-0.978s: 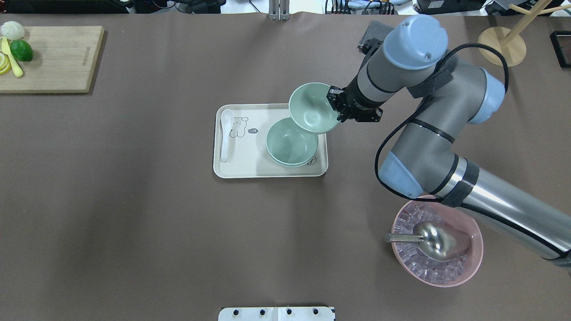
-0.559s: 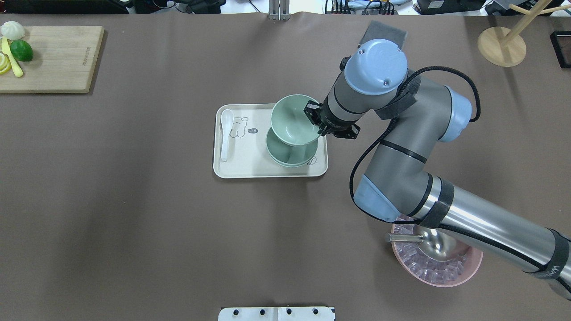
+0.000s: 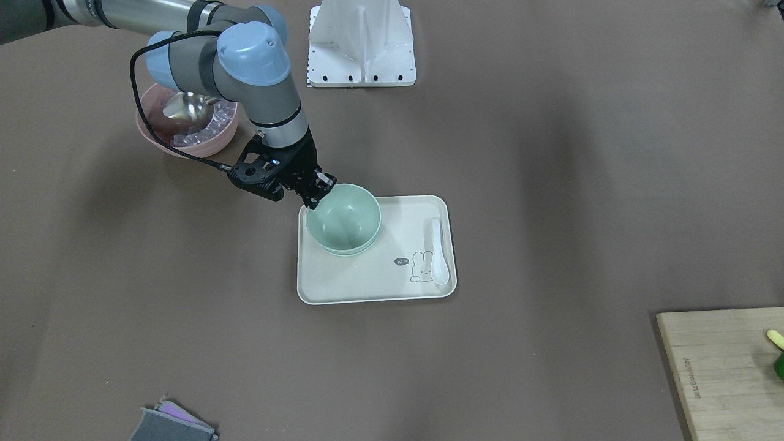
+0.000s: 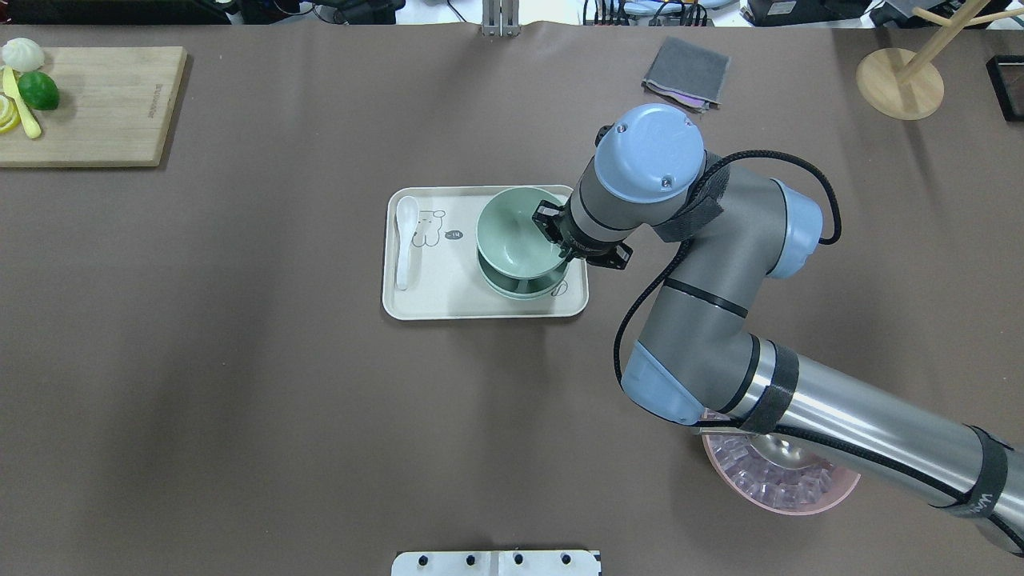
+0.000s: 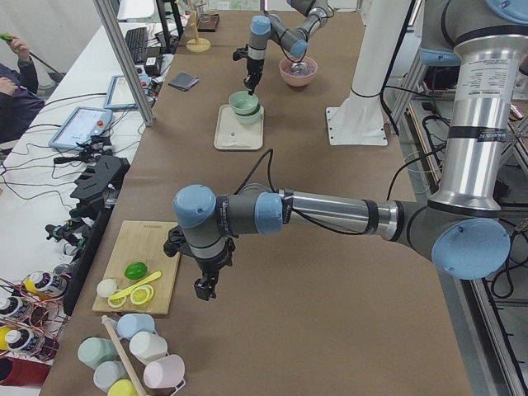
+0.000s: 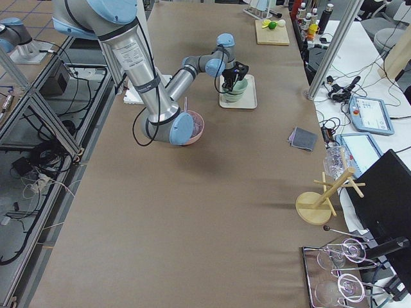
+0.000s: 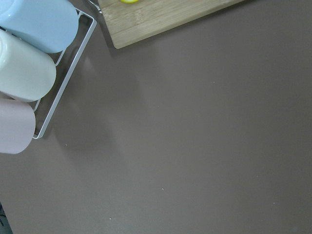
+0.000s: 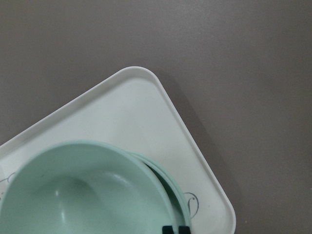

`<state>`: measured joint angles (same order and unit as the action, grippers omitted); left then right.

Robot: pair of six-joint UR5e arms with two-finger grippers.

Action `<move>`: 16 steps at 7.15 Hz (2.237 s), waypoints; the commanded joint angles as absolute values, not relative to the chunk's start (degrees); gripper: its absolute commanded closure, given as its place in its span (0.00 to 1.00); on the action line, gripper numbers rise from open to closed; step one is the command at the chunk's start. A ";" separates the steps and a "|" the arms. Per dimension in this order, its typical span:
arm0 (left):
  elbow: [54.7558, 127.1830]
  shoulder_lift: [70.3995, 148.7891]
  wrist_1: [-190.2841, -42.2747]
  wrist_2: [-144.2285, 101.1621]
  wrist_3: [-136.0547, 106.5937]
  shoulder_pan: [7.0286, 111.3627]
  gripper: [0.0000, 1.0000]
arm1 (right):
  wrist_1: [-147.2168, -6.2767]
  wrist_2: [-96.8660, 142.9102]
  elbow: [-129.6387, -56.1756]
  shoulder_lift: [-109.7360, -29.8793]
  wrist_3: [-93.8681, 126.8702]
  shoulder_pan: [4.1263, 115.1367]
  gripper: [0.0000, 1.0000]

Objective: Stack green bowls together

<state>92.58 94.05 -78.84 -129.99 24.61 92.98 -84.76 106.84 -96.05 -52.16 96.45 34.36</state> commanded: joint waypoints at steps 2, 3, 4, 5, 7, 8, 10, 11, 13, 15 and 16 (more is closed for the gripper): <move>92.55 94.04 -78.84 -129.99 24.61 92.99 0.02 | -84.73 106.44 -95.45 -52.12 96.77 33.84 1.00; 92.55 94.04 -78.92 -129.99 24.61 92.99 0.02 | -84.73 105.39 -95.36 -52.12 96.77 33.23 1.00; 92.55 93.78 -78.93 -130.16 24.61 92.90 0.02 | -84.73 105.21 -95.36 -52.21 96.77 33.05 1.00; 92.64 93.61 -78.93 -130.25 24.61 92.90 0.02 | -84.73 105.12 -95.36 -52.29 96.77 32.70 1.00; 92.64 93.60 -79.01 -130.43 24.61 92.90 0.02 | -84.81 104.50 -95.36 -52.38 96.77 32.34 1.00; 92.64 93.60 -79.01 -130.34 24.61 92.90 0.02 | -84.73 104.59 -95.36 -52.47 96.77 32.26 1.00; 92.64 93.60 -79.01 -130.34 24.61 92.90 0.02 | -84.81 104.50 -95.36 -52.56 96.77 32.26 1.00; 92.72 93.26 -79.19 -130.34 24.61 92.90 0.02 | -84.73 104.59 -95.36 -52.56 96.77 32.26 1.00; 92.81 93.25 -79.19 -130.34 24.61 92.90 0.02 | -84.73 104.50 -95.36 -52.56 96.77 32.26 1.00; 92.81 93.25 -79.19 -130.25 24.61 92.90 0.02 | -84.73 104.50 -95.36 -52.65 96.77 32.17 1.00; 92.90 92.99 -79.28 -130.34 24.61 92.90 0.02 | -84.73 104.50 -95.36 -52.56 96.77 32.17 1.00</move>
<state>92.84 93.17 -79.21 -130.29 24.61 92.92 -84.73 104.50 -95.36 -52.60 96.77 32.19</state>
